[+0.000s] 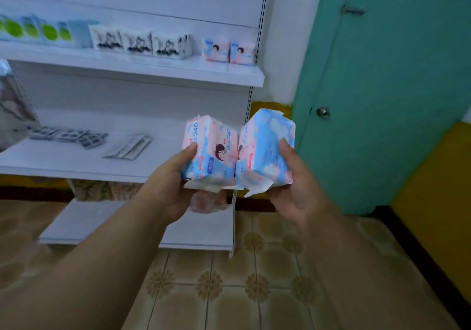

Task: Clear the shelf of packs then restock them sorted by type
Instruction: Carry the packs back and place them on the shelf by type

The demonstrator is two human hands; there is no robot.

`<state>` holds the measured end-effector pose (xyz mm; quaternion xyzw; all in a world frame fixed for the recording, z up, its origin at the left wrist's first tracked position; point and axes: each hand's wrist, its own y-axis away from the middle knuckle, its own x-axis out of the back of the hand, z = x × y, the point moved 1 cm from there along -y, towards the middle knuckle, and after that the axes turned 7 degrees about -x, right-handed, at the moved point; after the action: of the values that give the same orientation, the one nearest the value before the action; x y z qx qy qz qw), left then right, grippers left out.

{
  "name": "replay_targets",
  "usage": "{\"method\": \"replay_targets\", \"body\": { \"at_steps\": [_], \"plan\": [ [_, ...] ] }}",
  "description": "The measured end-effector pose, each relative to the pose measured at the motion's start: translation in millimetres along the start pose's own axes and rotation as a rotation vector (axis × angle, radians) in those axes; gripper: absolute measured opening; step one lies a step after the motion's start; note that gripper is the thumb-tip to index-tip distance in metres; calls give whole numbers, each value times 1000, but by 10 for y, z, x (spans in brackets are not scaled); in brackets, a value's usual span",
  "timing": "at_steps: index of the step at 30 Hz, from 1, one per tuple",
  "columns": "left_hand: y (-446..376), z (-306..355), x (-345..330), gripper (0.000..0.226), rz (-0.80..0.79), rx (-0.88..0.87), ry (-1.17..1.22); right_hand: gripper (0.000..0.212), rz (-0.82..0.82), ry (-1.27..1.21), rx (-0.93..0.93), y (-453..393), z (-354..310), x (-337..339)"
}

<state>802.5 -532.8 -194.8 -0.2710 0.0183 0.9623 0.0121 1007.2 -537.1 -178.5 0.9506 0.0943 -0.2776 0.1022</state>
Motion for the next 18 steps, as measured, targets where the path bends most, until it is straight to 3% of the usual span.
{"method": "replay_targets", "body": {
  "at_steps": [3,9,18],
  "plan": [
    [-297,184,-125,56,-63,-34,4,59,-50,-37,29,-151,-285,-14],
    [-1070,263,-423,43,-31,-152,-168,68,-59,-40,59,-782,-756,253],
    [-1900,617,-830,46,172,-235,-323,39,-72,87,75,-1978,-1283,295]
  ]
}}
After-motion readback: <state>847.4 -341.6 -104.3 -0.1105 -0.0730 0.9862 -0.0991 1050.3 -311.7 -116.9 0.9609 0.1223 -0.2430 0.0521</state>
